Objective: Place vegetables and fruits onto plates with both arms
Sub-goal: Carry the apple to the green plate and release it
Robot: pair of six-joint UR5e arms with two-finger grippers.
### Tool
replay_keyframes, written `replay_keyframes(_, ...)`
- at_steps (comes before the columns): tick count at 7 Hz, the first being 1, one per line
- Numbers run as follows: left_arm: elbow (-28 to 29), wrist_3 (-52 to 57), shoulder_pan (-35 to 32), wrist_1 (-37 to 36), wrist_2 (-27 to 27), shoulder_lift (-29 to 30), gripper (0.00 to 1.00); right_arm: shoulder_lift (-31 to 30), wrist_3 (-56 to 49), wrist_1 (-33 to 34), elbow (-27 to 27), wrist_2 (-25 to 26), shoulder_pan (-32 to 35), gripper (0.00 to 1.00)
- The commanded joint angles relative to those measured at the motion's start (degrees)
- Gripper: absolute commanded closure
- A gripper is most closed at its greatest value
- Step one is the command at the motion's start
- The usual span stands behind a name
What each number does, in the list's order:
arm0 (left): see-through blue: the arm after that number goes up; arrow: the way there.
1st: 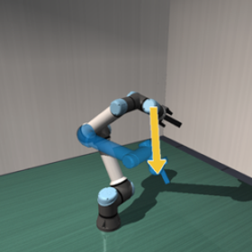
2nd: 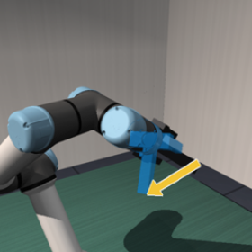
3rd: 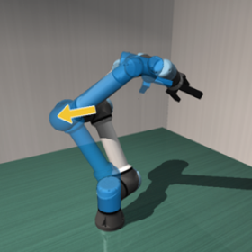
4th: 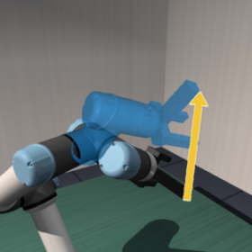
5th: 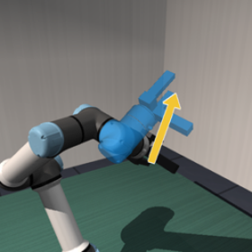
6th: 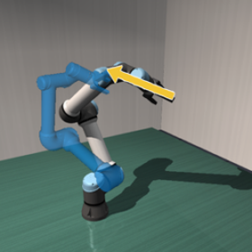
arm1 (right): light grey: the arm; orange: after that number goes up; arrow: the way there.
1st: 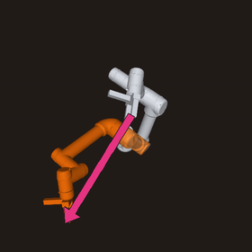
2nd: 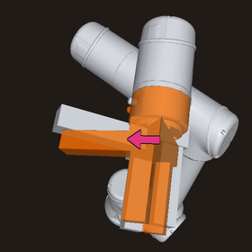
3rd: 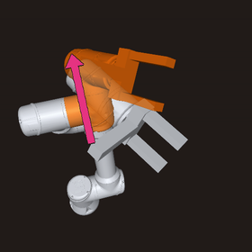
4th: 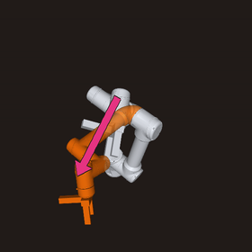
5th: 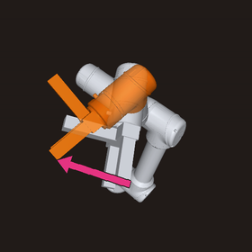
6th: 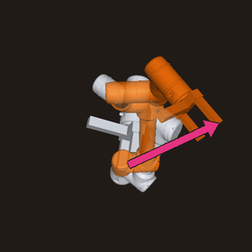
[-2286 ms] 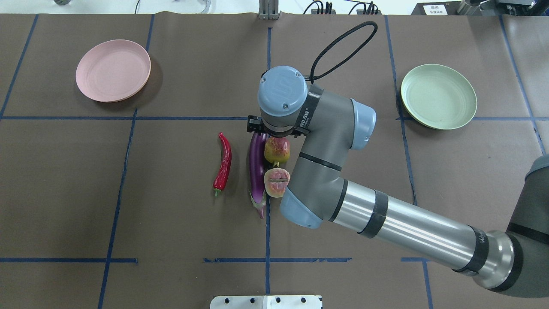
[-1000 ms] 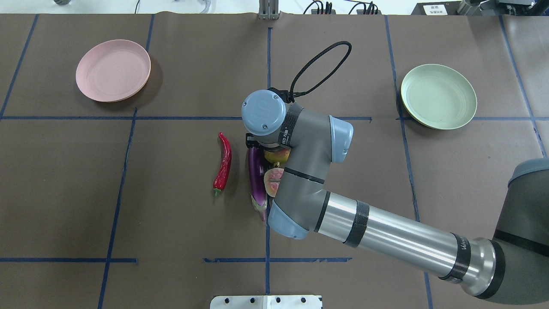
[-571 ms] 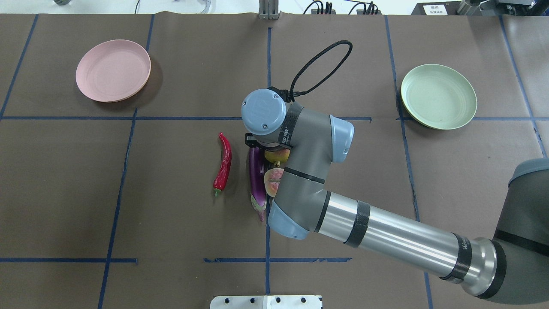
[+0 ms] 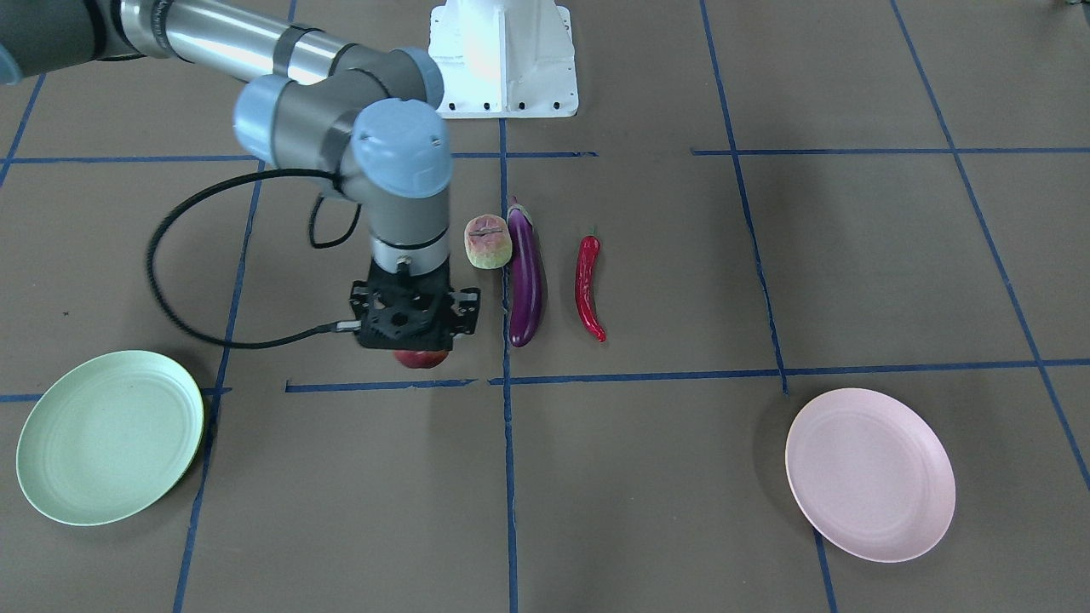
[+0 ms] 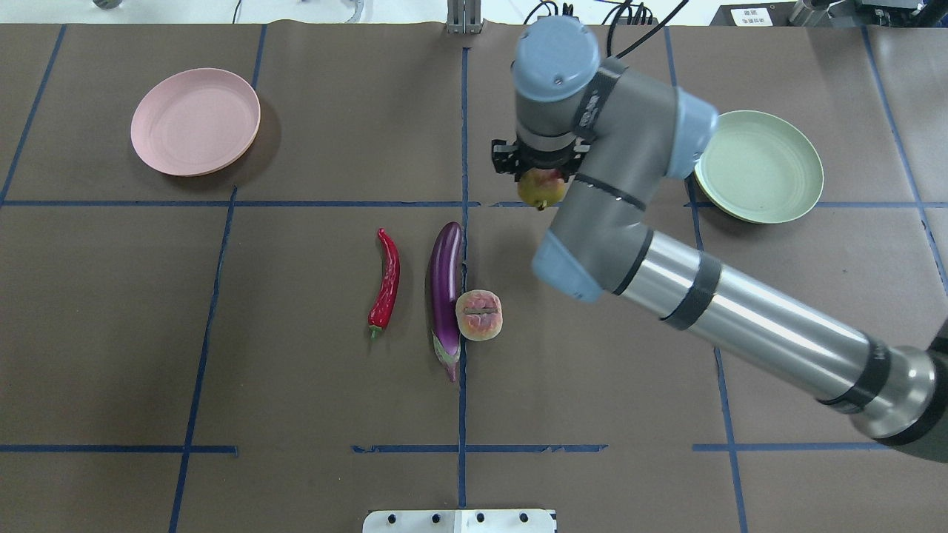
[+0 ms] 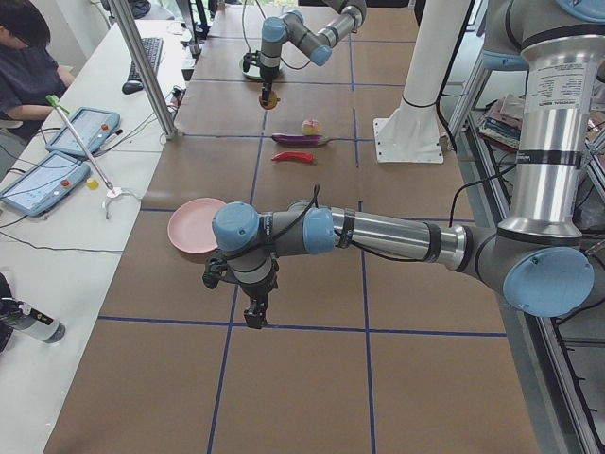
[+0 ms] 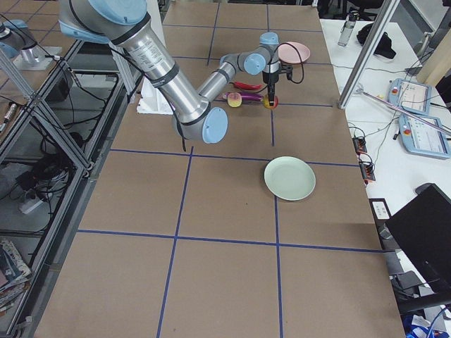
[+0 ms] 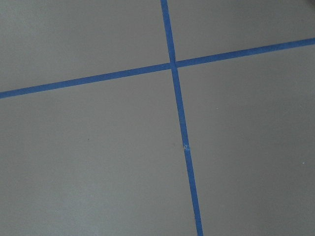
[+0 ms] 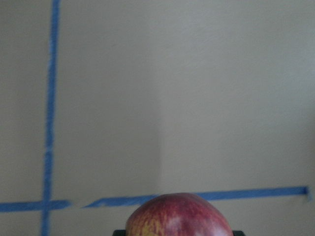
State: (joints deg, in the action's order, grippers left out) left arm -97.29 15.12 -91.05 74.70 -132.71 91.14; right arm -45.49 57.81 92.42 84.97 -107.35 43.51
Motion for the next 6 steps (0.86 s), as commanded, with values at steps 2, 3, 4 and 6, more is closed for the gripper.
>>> replay_keyframes(2, 0.0, 0.0, 0.0, 0.0, 0.0, 0.0, 0.0, -20.6, -22.2, -17.5, 2.8, -13.6, 17.1, 0.95)
replay_keyframes(3, 0.0, 0.0, 0.0, 0.0, 0.0, 0.0, 0.0, -23.9, -28.4, -19.0, 0.7, -14.1, 19.0, 0.92)
replay_keyframes(4, 0.0, 0.0, 0.0, -0.1, 0.0, 0.0, 0.0, -24.1, -29.1, -19.1, -1.7, -14.1, 19.0, 0.74)
replay_keyframes(6, -0.1, 0.0, 0.0, -0.1, 0.0, 0.0, 0.0, -24.7, -29.2, -19.2, -2.1, -13.9, 17.7, 0.2)
